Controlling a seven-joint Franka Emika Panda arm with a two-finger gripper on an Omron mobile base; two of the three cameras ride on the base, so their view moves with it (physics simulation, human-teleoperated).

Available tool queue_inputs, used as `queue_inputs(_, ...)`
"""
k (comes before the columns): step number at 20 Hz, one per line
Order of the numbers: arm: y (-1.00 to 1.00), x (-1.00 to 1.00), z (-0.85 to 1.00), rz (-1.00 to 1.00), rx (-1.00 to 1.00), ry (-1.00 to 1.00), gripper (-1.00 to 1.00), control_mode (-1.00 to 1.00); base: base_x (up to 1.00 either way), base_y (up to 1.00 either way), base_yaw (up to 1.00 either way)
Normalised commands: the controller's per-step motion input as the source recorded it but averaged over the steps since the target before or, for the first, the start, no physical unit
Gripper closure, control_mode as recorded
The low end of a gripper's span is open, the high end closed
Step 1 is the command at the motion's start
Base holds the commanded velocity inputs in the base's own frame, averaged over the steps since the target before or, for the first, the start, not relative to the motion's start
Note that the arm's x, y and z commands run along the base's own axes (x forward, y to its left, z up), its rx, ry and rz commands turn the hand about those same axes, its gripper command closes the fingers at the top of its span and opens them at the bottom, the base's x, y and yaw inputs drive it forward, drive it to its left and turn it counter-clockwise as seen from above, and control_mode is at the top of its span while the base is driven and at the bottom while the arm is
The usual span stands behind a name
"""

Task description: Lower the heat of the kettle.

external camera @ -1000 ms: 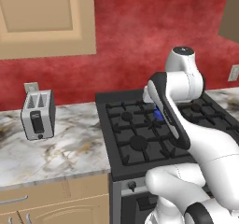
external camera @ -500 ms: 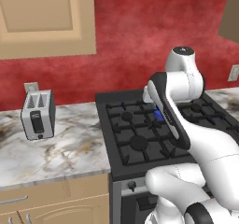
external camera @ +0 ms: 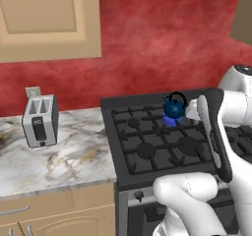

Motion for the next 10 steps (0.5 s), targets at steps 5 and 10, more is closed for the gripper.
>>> queue_inputs(5, -0.89, -0.67, -0.54, -0.2, 0.1, 0.0, -1.0, -1.0, 0.0, 0.0, 0.0)
queue_inputs(10, -0.48, -0.53, -0.72, -0.15, 0.05, 0.03, -1.0, -1.0, 0.0, 0.0, 0.0)
